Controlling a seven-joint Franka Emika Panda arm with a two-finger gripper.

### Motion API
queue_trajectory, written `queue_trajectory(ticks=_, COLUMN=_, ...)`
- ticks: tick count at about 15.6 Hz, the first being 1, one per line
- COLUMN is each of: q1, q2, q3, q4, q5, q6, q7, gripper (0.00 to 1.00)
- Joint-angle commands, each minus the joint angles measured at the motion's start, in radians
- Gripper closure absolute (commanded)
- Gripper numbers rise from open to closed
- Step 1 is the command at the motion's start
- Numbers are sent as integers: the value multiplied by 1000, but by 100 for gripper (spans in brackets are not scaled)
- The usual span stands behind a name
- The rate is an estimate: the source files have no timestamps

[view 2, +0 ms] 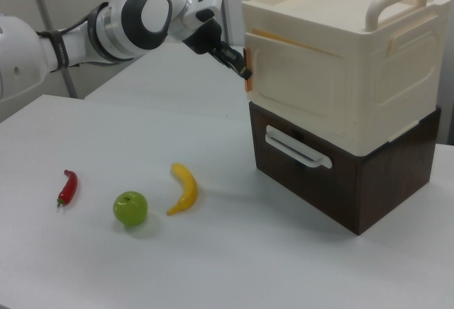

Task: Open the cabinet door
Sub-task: 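Pull the door edge outward, swinging the door open on its hinge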

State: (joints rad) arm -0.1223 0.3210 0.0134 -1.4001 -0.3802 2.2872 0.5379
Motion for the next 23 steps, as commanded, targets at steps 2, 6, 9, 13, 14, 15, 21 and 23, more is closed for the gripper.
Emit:
queue_trajectory(ticks=2, q1=13, q2=-45, q3=-1, q4=-13, q5=73, q6=-110, q7=13, gripper=20)
queue_trajectory(ticks=6, q1=13, q2=-69, q3=-1, q4=-2, q5=73, q6=-153, q7=13, gripper=0)
queue_trajectory(ticks=9, q1=12, q2=-91, q3=-4, q4=13, q5=75, q6=-175, q7=11, gripper=0)
queue_trajectory(ticks=13, q1=7, q2=-94, q3=-7, q4=78, q5=75, q6=-203, q7=11, gripper=0)
queue_trajectory(ticks=14, q1=7, q2=-94, q3=-7, q4=90, q5=73, q6=-201, q7=11, gripper=0)
queue_trajectory(ticks=15, q1=7, q2=-94, q3=-7, q4=98, q5=72, q6=-200, q7=11, gripper=0)
queue_trajectory(ticks=21, q1=10, q2=-79, q3=-4, q4=153, q5=73, q6=-96, q7=20, gripper=0)
queue_trajectory(ticks=23, q1=9, q2=-68, q3=-6, q4=145, q5=76, q6=-25, q7=24, gripper=0)
